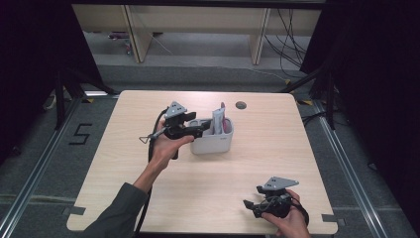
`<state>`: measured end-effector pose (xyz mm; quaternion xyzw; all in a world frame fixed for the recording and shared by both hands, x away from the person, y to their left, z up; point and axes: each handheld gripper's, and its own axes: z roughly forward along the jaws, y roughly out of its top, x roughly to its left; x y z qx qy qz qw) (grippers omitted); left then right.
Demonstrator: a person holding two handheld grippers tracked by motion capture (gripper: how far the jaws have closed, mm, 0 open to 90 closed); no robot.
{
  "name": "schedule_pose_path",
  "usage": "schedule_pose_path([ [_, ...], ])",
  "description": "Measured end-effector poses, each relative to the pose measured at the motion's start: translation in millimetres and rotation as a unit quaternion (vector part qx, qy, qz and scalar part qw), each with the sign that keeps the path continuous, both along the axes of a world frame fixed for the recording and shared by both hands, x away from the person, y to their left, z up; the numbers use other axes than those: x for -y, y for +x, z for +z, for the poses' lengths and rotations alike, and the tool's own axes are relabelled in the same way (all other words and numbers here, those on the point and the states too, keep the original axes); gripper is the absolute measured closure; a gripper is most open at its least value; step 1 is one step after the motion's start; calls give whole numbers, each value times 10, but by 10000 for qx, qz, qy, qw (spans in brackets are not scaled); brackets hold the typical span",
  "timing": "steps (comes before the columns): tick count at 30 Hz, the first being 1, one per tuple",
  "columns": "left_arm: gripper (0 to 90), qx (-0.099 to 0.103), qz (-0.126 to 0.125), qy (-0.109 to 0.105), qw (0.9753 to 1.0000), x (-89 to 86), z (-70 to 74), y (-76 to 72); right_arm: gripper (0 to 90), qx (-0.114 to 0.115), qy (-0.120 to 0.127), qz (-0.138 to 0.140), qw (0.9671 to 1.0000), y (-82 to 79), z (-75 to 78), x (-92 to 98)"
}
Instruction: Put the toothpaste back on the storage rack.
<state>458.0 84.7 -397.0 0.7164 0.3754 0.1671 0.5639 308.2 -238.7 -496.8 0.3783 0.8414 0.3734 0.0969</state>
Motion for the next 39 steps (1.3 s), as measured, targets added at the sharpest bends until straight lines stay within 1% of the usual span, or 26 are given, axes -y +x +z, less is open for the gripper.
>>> schedule_pose_path([
  [1,303,-54,-11,45,10000,-38,7,-23,277,-18,2,-5,10000,-2,1,-3],
  [2,298,-54,-11,45,10000,-38,7,-23,277,-18,2,-5,10000,-2,1,-3],
  [3,298,-127,1,81,9999,-76,4,-45,277,-30,-4,-7,10000,-3,3,-4],
  [5,296,-193,32,85,9998,-144,-26,-74,277,8,7,2,10000,2,0,0],
  [7,288,-300,-1,103,9995,-189,-54,-95,277,-67,5,-91,9999,-9,8,-1],
  [8,282,-358,3,105,9993,-213,-68,-115,277,-143,39,-147,9998,-24,12,-11],
  [10,276,-424,-51,65,9991,-274,-99,-164,277,-44,12,-87,10000,-14,8,-2],
  [11,277,-431,-61,68,9990,-307,-116,-189,277,33,-6,-72,10000,-9,0,1],
  [12,275,-417,-56,44,9991,-335,-136,-211,277,-28,19,-101,9999,-14,9,1],
  [13,275,-438,-53,81,9990,-367,-149,-234,277,30,-28,-40,10000,1,10,11],
  [15,273,-472,-41,99,9988,-420,-182,-274,277,-7,-1,-66,10000,-2,8,6],
  [16,271,-481,-33,116,9988,-451,-203,-298,277,22,-1,-4,10000,5,6,7],
  [18,269,-516,-35,104,9986,-490,-229,-331,277,71,-18,-41,10000,1,8,3],
  [19,269,-518,-27,126,9986,-516,-238,-355,277,60,-38,-40,10000,0,13,5],
  [20,269,-511,-39,141,9986,-532,-243,-366,277,-7,8,-85,10000,-11,16,-5],
  [22,269,-488,-50,145,9987,-570,-255,-402,277,-5,56,-88,9999,-15,19,-7],
  [27,260,-501,-61,194,9985,-660,-315,-485,277,0,60,-90,9999,-17,20,-8],
  [30,259,-482,-81,146,9987,-694,-351,-521,277,40,50,-84,9999,-12,21,-6],
  [31,259,-429,-45,134,9990,-714,-377,-545,277,45,52,-95,9999,-10,22,-5],
  [33,257,-451,-58,222,9987,-749,-425,-571,277,65,62,-106,9999,-6,25,-3],
  [35,257,-461,-65,244,9986,-778,-464,-589,277,26,101,-83,9999,-5,29,-6],
  [36,255,-475,-50,255,9985,-790,-488,-601,277,69,71,-126,9999,-8,31,-8],
  [39,252,-494,-23,315,9983,-823,-534,-640,277,79,75,-110,9999,-12,31,-10],
])
